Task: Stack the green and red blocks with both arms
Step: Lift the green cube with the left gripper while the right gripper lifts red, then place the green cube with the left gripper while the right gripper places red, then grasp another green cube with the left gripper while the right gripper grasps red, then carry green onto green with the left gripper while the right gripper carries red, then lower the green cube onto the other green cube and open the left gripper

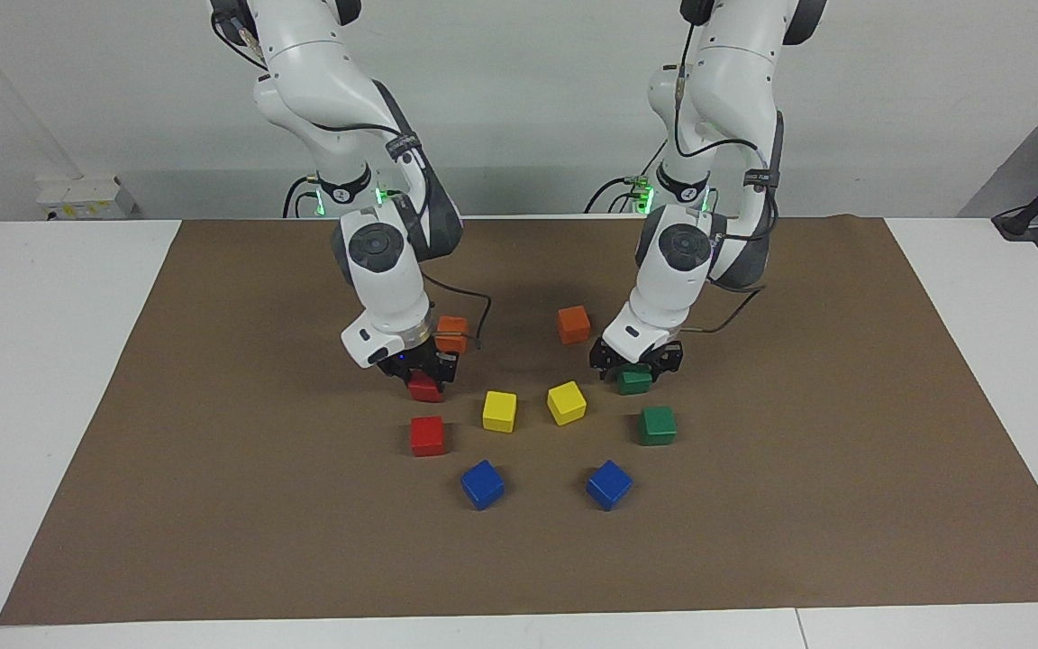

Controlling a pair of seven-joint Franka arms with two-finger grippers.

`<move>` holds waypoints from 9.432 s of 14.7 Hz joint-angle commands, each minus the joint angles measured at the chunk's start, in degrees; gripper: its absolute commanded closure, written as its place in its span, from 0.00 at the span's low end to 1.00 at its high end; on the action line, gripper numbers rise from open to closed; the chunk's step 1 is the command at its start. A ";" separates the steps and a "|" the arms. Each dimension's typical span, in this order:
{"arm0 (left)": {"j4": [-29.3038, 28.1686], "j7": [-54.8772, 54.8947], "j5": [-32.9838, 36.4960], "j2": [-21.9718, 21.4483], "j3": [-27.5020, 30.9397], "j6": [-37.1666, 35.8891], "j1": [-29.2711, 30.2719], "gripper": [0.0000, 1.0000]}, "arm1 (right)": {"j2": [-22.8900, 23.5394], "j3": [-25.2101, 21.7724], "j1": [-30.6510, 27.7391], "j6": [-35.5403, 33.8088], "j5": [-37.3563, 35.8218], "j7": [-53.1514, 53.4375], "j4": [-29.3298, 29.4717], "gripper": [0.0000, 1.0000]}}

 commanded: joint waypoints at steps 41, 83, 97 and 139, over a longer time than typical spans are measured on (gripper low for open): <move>-21.88 38.27 1.54 -14.50 1.30 9.38 37.12 0.39 | 2.35 0.23 -21.08 18.71 0.01 -30.00 -11.32 0.00; 13.10 4.43 3.56 8.26 1.48 1.21 3.90 0.11 | 15.62 0.67 3.88 8.85 -2.89 -1.26 13.56 0.03; 17.41 6.27 3.56 -3.67 0.95 -21.26 11.35 1.00 | 13.35 0.58 1.69 4.16 -3.86 -1.96 11.95 1.00; -18.63 38.62 -4.17 -21.71 1.48 1.38 37.38 1.00 | -6.09 0.58 -20.90 13.78 -2.98 -33.95 -12.46 1.00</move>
